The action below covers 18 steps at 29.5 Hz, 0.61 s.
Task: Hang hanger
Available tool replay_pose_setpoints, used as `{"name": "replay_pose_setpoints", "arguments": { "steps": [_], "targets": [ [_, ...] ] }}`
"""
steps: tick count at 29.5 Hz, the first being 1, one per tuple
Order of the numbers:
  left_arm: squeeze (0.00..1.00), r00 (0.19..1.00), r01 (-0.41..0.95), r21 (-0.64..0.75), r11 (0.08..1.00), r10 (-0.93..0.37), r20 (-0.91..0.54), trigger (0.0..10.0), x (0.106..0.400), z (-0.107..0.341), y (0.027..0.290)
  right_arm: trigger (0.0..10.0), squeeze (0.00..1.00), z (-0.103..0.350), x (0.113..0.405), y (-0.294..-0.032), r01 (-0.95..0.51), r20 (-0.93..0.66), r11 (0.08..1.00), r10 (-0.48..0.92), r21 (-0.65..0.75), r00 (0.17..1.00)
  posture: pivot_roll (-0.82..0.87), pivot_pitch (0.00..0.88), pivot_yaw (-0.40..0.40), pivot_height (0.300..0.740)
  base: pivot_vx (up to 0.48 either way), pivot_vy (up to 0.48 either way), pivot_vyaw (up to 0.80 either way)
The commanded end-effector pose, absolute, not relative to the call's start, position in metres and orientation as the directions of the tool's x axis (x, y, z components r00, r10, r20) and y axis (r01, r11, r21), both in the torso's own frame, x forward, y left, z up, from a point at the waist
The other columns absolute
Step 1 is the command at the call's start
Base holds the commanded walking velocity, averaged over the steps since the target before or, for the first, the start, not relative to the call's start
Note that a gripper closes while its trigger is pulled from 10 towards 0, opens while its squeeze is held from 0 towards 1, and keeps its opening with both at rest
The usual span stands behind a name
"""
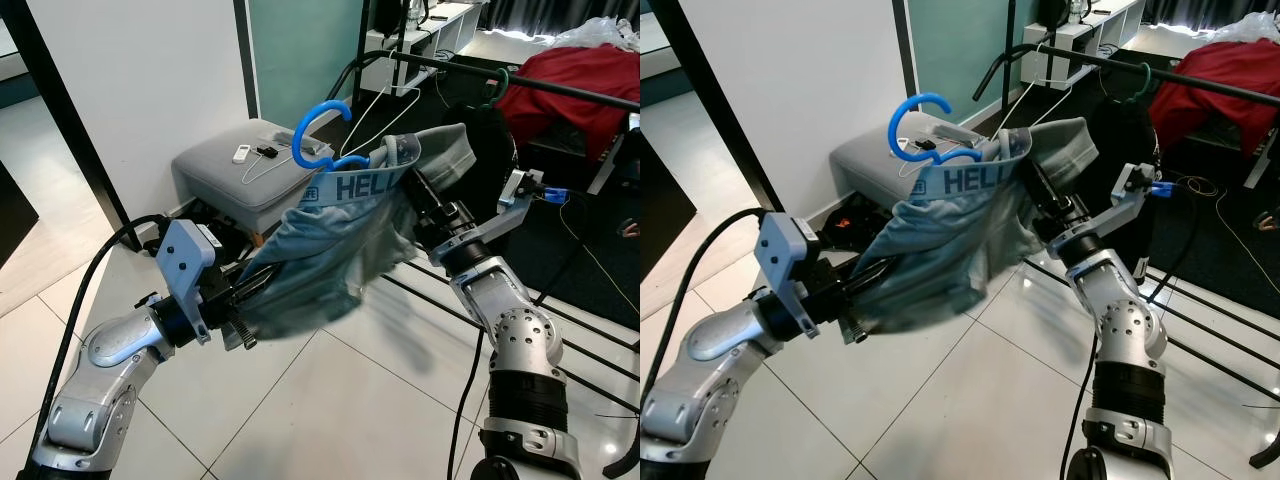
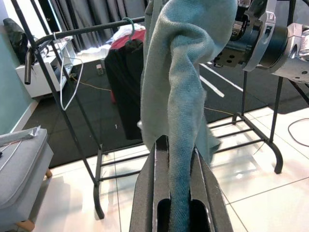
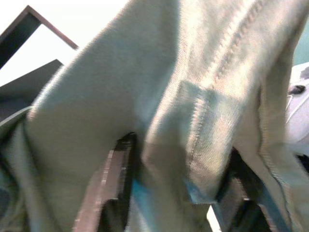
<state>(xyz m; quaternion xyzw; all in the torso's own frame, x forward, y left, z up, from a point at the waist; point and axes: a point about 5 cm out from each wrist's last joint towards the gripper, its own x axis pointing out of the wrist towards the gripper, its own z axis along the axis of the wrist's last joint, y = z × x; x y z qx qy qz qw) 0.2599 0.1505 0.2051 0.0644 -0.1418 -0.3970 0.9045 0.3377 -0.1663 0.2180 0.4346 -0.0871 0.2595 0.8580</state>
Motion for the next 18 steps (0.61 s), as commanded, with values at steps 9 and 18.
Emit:
{"name": "replay_pose_setpoints", "arguments": {
  "steps": [9, 18],
  "targets": [
    [0.0, 0.699, 0.654, 0.255, 0.712, -0.698, 0.155, 10.0, 0.264, 0.201, 0.158, 0.0, 0.0, 0.221, 0.34, -0.172, -0.494, 0.379, 0.523, 0.318, 0.695, 0.869, -0.08, 0.027, 0.008, 0.74, 0.0, 0.0, 0.0],
    [0.0, 0.757, 0.592, 0.281, 0.755, -0.641, 0.129, 10.0, 0.271, 0.197, 0.169, 0.0, 0.0, 0.218, 0.341, -0.172, -0.478, 0.364, 0.535, 0.31, 0.697, 0.878, -0.08, 0.023, 0.007, 0.74, 0.0, 0.0, 0.0]
  ]
}}
